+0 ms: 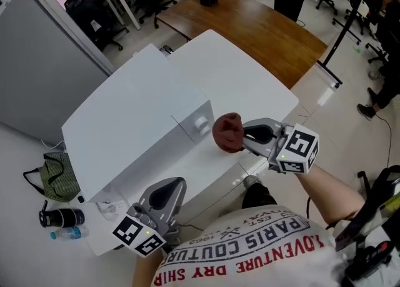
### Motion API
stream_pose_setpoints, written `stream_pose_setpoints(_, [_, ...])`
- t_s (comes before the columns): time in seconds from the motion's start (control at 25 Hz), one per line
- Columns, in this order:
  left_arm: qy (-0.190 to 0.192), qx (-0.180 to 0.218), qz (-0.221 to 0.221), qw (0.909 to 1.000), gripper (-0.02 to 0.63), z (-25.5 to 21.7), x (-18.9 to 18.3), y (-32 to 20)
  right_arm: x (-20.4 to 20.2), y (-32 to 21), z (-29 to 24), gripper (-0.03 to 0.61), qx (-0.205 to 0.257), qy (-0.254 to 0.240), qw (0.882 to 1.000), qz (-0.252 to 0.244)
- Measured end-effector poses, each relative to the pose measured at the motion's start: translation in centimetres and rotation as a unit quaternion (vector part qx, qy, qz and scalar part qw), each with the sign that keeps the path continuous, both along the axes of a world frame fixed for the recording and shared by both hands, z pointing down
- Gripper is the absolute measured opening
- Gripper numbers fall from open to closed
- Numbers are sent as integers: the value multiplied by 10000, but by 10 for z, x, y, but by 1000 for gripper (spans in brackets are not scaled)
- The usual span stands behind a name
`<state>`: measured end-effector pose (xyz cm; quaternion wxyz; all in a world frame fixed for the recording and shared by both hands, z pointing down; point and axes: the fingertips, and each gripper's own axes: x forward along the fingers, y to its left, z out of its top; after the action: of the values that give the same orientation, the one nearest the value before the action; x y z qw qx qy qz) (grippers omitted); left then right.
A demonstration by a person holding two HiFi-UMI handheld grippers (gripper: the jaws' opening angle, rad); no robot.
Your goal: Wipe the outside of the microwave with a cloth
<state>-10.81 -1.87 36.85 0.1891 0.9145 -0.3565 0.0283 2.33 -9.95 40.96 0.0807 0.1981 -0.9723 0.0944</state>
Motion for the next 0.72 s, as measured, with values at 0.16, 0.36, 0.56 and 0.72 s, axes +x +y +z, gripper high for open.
stream_pose_setpoints(0.16, [227, 148, 128, 9996, 2, -10, -20, 29, -48, 90, -34, 35, -214, -233, 9984, -467])
stream_pose_setpoints(0.36, [350, 455, 6, 9983, 2, -25, -41, 51, -98, 151, -46, 35, -231, 8, 9921, -1234])
stream_pose_setpoints(0.56, [408, 663, -269, 9966, 2, -39, -56, 70, -112, 164, -52, 32, -297, 123, 9890, -1444])
stream_pose_setpoints(0.72, [356, 702, -432, 9960, 2, -45, -65, 83, -121, 172, -58, 32, -344, 31, 9867, -1588])
